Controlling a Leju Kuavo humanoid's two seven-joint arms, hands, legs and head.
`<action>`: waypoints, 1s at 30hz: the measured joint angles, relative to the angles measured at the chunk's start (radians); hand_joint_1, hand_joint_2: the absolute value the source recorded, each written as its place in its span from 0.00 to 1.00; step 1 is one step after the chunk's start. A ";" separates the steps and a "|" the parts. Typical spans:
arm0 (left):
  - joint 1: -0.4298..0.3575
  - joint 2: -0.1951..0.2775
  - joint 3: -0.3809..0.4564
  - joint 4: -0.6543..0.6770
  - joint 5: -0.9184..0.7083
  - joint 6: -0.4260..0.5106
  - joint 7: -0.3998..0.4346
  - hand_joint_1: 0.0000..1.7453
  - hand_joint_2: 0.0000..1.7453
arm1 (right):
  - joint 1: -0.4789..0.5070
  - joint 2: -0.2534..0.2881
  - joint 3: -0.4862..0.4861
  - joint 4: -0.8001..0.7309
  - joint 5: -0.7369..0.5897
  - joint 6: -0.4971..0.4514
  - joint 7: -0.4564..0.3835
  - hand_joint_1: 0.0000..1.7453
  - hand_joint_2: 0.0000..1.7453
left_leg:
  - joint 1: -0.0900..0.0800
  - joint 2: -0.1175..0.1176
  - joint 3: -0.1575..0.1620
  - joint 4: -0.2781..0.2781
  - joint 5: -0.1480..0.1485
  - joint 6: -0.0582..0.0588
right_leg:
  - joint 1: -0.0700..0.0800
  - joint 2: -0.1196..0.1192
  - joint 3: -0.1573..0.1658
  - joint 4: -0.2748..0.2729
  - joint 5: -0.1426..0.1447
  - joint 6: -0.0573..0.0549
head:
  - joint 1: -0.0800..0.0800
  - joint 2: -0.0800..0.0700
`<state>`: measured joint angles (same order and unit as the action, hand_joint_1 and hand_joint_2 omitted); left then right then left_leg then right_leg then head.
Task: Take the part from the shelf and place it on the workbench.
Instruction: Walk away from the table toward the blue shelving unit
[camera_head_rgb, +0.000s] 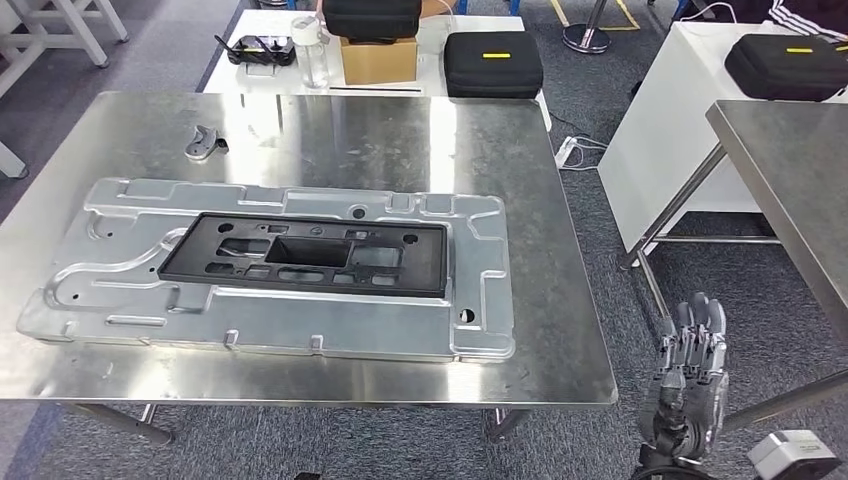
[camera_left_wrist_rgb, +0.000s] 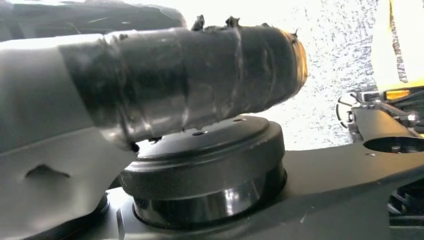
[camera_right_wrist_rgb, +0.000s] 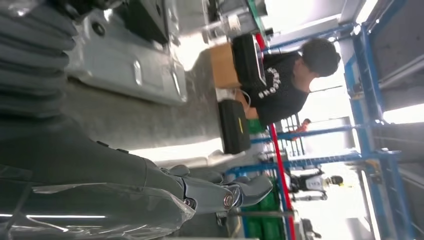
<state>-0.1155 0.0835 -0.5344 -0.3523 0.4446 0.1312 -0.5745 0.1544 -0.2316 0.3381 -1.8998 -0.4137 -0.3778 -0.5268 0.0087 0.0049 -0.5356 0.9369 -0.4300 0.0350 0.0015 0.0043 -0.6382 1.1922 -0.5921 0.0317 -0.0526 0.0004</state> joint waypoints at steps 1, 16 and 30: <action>0.002 -0.002 0.000 0.001 0.000 -0.002 0.000 0.00 0.00 | 0.001 0.006 0.015 0.003 0.005 0.003 -0.004 0.00 0.00 | 0.002 0.000 -0.004 0.001 0.002 -0.003 | -0.007 -0.001 -0.015 0.036 -0.010 0.007 | 0.000 0.000; 0.004 -0.020 -0.001 0.006 0.001 -0.005 0.016 0.00 0.00 | -0.046 0.043 0.212 0.028 0.048 -0.029 -0.006 0.00 0.00 | 0.019 -0.006 -0.109 0.241 -0.160 -0.064 | -0.018 -0.003 0.094 -0.274 0.181 -0.042 | -0.001 0.000; -0.005 -0.035 -0.002 0.007 0.000 -0.007 0.020 0.00 0.00 | -0.060 0.041 0.261 0.029 0.054 -0.057 0.008 0.00 0.00 | 0.007 -0.001 0.043 0.004 -0.042 0.000 | -0.014 -0.003 -0.040 -0.115 0.106 0.017 | 0.005 0.000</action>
<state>-0.1206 0.0489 -0.5369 -0.3452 0.4450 0.1238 -0.5550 0.0945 -0.1902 0.5995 -1.8710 -0.3602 -0.4349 -0.5187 0.0159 0.0041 -0.4923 0.9408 -0.4720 0.0352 -0.0129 0.0015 -0.6778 1.0768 -0.4859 0.0490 -0.0472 0.0004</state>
